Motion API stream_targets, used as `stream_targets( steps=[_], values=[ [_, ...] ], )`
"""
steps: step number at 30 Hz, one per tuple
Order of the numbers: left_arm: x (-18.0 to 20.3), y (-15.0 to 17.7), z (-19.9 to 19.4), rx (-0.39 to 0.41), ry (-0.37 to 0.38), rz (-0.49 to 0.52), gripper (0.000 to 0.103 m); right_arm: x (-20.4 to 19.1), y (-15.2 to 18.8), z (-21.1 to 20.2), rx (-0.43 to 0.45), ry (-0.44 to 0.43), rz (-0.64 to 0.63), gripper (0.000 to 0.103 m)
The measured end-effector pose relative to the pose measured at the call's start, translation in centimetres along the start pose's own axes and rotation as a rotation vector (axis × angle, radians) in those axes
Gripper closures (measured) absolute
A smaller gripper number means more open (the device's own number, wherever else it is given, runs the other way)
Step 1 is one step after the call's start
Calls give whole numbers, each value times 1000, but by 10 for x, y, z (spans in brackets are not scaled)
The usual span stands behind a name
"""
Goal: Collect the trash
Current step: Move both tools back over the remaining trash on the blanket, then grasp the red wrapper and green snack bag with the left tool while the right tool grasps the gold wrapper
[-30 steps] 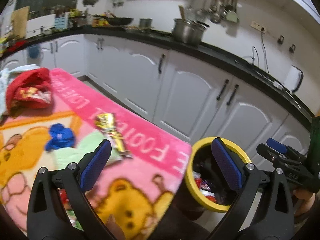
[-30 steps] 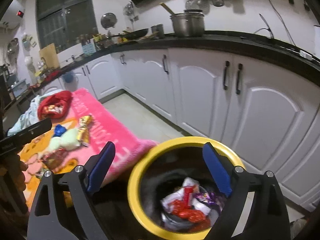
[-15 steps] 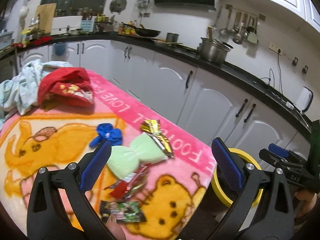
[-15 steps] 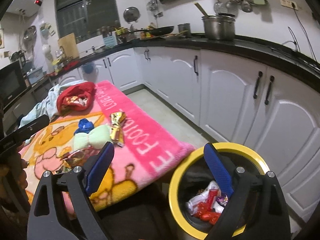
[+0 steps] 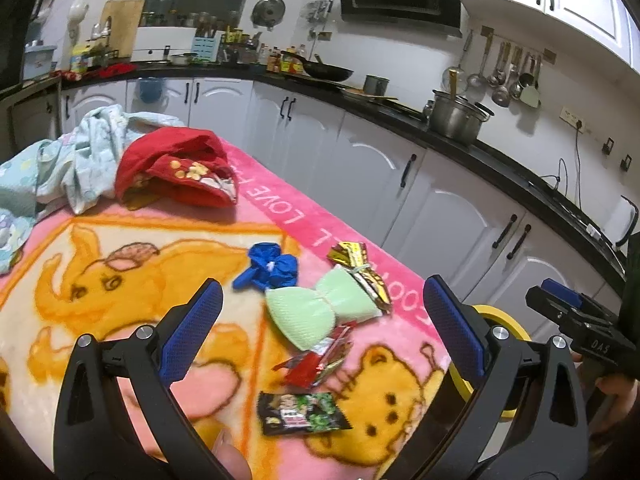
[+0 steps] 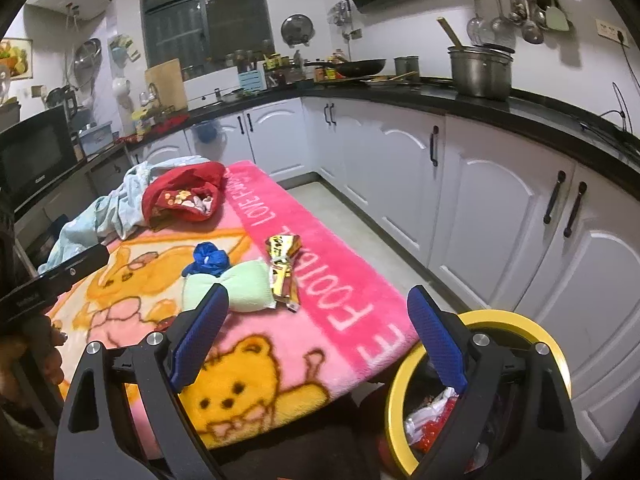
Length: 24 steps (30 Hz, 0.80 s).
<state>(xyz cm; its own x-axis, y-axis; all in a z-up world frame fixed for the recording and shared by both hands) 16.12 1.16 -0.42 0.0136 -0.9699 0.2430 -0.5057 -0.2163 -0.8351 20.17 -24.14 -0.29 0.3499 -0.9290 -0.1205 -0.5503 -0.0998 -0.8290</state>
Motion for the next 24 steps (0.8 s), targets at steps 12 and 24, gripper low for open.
stream_targets(
  steps=[12, 24],
  values=[
    [-39, 10, -2, -18, -28, -30, 11, -25, -2, 29, -40, -42, -51, 15],
    [-27, 46, 27, -133, 99, 0, 39, -28, -5, 85, -106, -50, -100, 15]
  ],
)
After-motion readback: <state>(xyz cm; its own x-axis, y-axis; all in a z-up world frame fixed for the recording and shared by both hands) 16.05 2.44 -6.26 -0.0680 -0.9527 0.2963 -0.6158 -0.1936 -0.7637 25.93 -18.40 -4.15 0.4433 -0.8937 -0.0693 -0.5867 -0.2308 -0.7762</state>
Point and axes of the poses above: each gripper's, at about its wrist camera, not at the fingertips, and z roughly the way its jaws point, x to its right, y to its underside, the point moved 7 cm from there along z, roughly the way its jaws point, and after that the axes turned 1 degree about x, right-handed, at the moved point
